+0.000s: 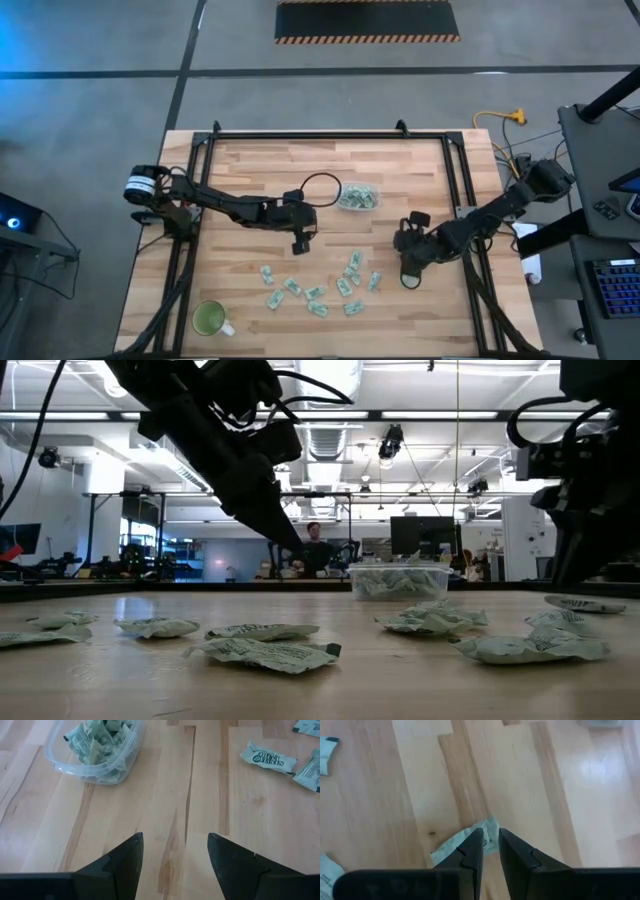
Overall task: Pick and place Stevia / Truvia into bins
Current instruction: Put the stevia packet into the transparent bin
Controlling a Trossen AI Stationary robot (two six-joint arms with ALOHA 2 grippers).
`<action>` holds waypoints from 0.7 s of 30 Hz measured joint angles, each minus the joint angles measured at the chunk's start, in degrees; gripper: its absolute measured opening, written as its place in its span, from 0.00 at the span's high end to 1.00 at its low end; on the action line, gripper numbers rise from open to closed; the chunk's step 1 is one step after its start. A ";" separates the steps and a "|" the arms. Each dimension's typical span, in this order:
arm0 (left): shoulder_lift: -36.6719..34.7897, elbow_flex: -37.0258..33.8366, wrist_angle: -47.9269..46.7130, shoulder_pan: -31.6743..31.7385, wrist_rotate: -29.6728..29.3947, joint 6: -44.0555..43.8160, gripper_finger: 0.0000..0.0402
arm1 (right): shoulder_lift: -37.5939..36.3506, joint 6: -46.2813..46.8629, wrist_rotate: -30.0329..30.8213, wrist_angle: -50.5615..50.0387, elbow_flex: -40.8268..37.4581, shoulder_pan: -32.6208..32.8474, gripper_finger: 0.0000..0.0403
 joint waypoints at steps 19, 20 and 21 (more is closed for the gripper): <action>0.00 -0.07 0.13 0.00 -0.02 0.01 0.49 | 0.09 1.74 0.99 0.90 -1.38 -1.98 0.59; 0.00 -0.07 0.13 0.00 -0.02 0.02 0.49 | 0.09 1.74 0.88 1.09 -1.38 -2.17 0.59; 0.00 -0.07 0.14 0.00 -0.02 0.02 0.49 | 0.09 1.73 0.45 1.26 -1.41 -2.41 0.59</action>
